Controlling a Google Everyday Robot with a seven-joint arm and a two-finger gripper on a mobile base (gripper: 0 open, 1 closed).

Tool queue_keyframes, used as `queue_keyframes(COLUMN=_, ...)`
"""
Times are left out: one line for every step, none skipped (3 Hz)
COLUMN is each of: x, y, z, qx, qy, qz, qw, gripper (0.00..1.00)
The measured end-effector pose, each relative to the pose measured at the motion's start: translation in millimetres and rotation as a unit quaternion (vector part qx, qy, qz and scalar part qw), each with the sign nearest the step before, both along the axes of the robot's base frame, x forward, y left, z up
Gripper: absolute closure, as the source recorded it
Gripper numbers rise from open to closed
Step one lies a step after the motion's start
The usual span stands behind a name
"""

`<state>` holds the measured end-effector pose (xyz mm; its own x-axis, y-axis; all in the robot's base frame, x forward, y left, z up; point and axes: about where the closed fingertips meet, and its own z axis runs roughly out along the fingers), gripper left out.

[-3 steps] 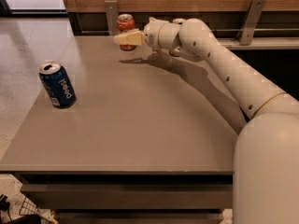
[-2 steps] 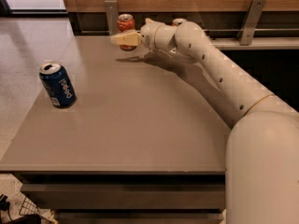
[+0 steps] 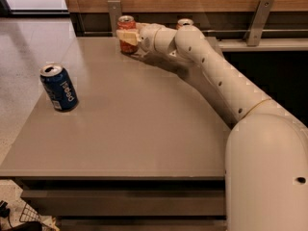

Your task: Move coke can near pepsi can

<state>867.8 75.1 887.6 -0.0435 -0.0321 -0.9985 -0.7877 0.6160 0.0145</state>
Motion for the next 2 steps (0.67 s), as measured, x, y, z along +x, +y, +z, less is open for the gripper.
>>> queue_keyframes(x=-0.4, y=3.2, z=-0.6, qx=0.0, qy=0.0, qz=0.002, qw=1.0, gripper=0.72)
queue_keyframes(x=-0.9, y=6.6, z=-1.2, qx=0.0, qy=0.001, qz=0.004, qw=1.0, gripper=0.96)
